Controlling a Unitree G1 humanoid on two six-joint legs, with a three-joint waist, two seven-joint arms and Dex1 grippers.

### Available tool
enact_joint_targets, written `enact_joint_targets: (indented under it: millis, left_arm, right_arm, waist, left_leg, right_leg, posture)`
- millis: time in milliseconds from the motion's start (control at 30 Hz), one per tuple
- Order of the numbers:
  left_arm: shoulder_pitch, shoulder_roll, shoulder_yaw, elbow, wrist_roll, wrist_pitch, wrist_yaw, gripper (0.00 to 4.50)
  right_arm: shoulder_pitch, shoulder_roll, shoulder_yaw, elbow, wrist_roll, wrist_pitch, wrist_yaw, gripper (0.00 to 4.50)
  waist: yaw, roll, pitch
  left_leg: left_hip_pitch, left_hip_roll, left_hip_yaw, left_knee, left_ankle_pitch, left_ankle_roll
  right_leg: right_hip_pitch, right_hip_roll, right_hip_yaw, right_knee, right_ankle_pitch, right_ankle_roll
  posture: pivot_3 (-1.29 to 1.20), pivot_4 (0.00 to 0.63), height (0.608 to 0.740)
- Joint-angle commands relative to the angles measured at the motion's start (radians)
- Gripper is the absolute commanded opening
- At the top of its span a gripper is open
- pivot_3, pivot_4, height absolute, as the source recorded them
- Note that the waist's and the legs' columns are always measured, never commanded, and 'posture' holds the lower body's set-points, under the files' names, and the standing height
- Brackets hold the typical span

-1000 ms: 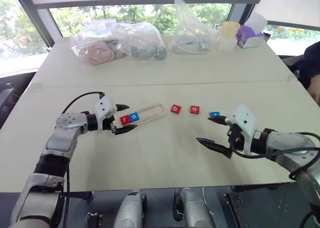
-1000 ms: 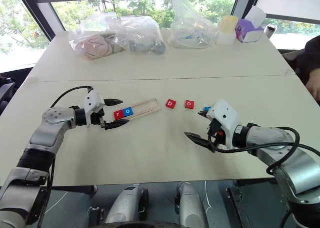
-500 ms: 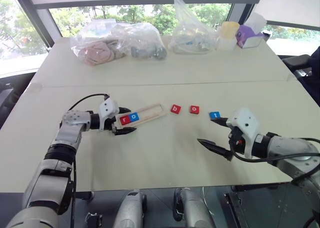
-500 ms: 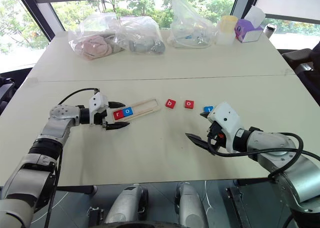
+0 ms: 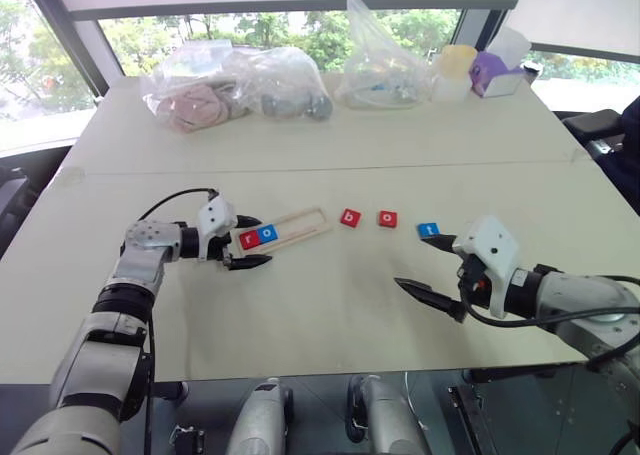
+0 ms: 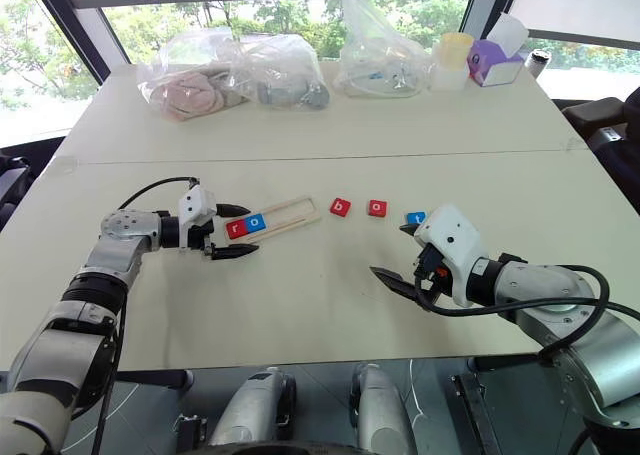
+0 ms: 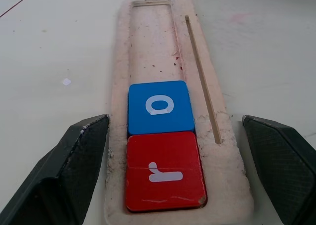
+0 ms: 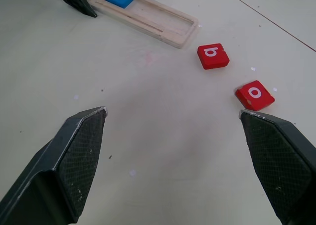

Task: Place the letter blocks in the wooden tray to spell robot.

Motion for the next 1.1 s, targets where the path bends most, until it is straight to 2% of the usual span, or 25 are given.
enact_joint_targets:
  millis: [33, 267, 700, 1100]
  left_arm:
    - [0.016, 0.015, -0.011, 0.034, 0.043, 0.008, 0.008, 3.15]
    - [0.033, 0.012, -0.016, -0.001, 0.033, 0.018, -0.017, 3.16]
    - [0.228, -0.025, -0.095, -0.504, -0.043, 0.182, -0.103, 3.16]
    - [0.217, -0.096, -0.156, -0.494, 0.022, 0.173, -0.031, 3.16]
  right_arm:
    - [-0.01, -0.015, -0.033, -0.024, 0.007, -0.003, 0.003, 4.5]
    - [-0.006, -0.016, -0.036, -0.028, 0.01, -0.001, -0.004, 4.5]
    - [-0.017, -0.01, -0.012, -0.025, 0.002, -0.003, -0.019, 4.5]
    - [-0.015, -0.01, -0.002, -0.031, -0.01, -0.008, -0.022, 4.5]
  waist:
    - [0.0, -0.001, 0.0]
    - [0.0, -0.001, -0.001]
    - [0.014, 0.0, -0.001]
    - [0.029, 0.0, -0.001]
  left_leg:
    - [0.0, 0.0, 0.0, 0.0, 0.0, 0.0]
    - [0.001, 0.001, 0.0, 0.0, 0.0, 0.0]
    - [-0.001, -0.001, -0.001, 0.001, 0.0, 0.0]
    - [-0.001, -0.001, -0.001, 0.001, 0.0, 0.0]
  right_leg:
    - [0.0, 0.0, 0.0, 0.0, 0.0, -0.001]
    - [0.0, 0.0, 0.0, 0.0, 0.0, -0.001]
    - [0.0, -0.002, 0.001, -0.002, -0.001, -0.002]
    - [0.0, -0.001, 0.001, -0.002, -0.001, -0.002]
  posture:
    - [0.0, 0.15, 0.74]
    - [0.0, 0.15, 0.74]
    - [0.0, 0.15, 0.74]
    - [0.0, 0.15, 0.74]
